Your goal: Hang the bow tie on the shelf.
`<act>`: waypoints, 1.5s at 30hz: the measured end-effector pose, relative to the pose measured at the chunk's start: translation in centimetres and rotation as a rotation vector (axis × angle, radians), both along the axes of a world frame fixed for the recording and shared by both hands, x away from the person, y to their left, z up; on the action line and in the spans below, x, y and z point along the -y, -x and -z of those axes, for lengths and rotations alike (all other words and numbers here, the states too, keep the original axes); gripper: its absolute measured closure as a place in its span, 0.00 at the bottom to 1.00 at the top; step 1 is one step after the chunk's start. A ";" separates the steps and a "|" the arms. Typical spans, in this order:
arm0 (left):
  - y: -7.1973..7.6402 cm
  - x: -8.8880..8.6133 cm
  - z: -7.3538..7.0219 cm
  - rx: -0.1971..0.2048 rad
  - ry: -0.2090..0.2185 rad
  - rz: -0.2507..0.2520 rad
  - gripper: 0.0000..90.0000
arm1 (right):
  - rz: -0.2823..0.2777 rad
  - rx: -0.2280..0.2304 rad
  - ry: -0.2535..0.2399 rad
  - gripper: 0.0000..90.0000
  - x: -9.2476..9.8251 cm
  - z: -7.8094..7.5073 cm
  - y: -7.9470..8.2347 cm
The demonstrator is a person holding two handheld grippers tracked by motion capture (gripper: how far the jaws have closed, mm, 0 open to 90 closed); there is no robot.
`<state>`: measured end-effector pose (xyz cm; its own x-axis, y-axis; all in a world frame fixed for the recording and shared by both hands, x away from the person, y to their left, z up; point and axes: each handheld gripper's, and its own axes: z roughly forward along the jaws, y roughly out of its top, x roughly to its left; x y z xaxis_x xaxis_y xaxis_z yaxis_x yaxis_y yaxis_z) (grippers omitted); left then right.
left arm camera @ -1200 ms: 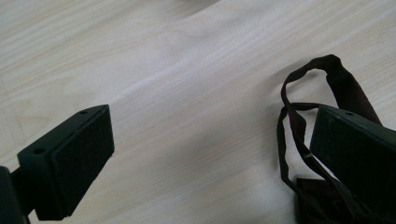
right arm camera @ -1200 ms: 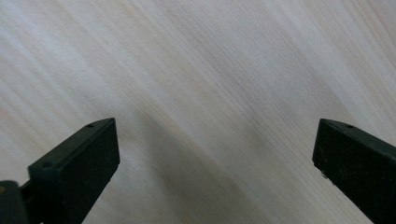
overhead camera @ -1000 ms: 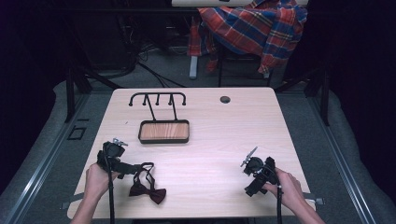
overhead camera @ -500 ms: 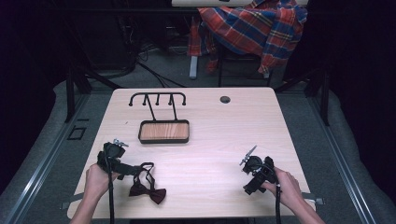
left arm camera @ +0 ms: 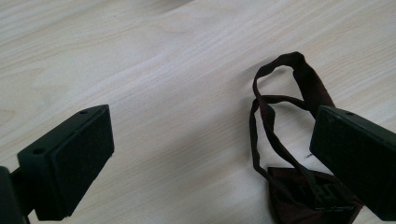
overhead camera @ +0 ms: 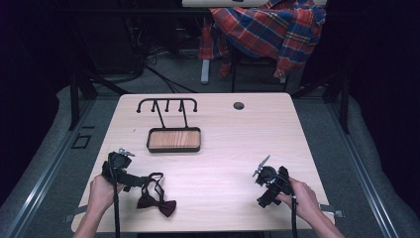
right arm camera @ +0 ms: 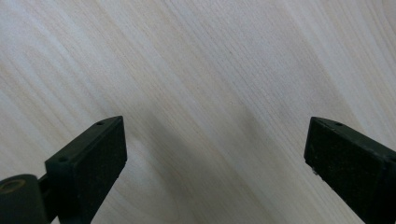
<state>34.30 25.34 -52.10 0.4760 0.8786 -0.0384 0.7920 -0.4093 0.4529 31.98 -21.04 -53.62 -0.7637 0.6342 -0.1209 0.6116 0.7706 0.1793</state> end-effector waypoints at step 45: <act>-1.0 3.9 2.1 -0.079 -0.105 0.210 0.67 | 0.006 -0.020 0.014 0.07 0.7 0.2 0.9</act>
<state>35.33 21.44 -54.19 0.6480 0.7616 0.0034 0.7158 -0.6106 0.3388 31.04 -21.70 -53.78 -0.7622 0.6370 -0.1150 0.6194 0.7693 0.1563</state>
